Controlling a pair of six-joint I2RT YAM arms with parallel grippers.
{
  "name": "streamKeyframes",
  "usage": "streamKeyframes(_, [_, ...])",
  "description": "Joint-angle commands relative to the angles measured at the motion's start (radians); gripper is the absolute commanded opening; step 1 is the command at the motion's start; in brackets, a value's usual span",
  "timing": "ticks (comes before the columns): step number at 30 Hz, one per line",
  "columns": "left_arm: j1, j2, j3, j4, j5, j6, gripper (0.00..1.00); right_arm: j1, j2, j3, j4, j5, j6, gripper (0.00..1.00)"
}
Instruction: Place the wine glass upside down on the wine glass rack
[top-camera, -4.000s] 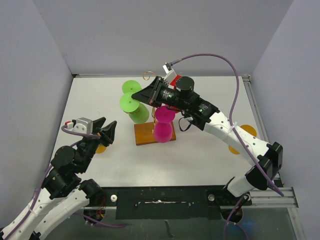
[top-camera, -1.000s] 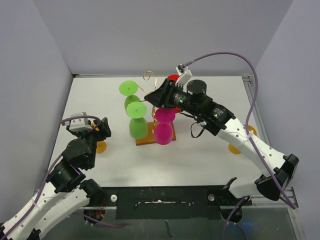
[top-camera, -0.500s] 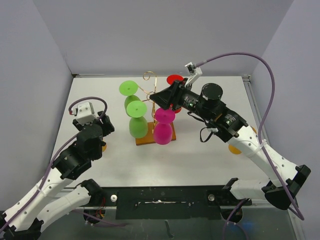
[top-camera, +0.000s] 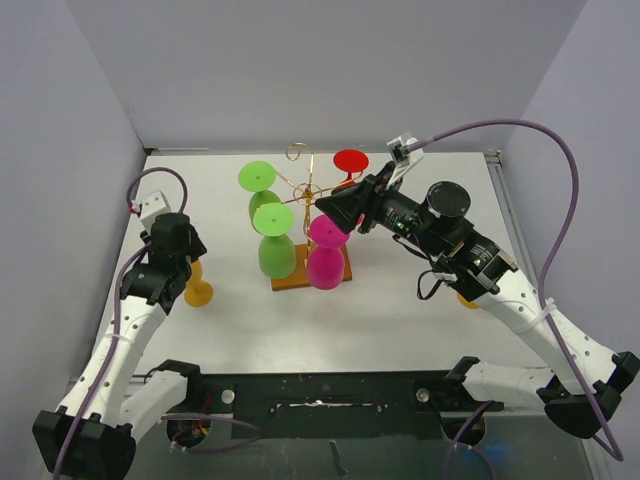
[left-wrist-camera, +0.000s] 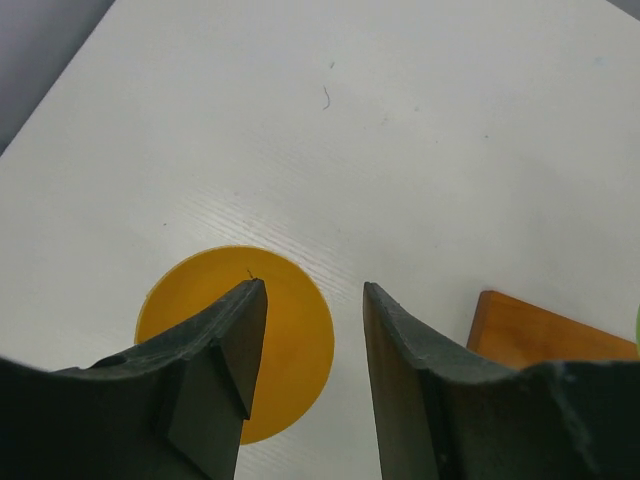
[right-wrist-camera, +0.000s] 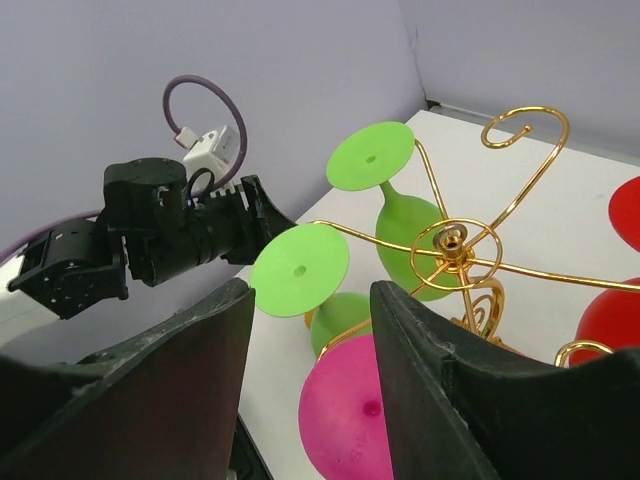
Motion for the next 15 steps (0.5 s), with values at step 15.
streamKeyframes(15, [0.07, 0.18, 0.02, 0.025, 0.232, 0.039, 0.08, -0.006, -0.016, 0.001, 0.038, 0.041, -0.083, 0.51])
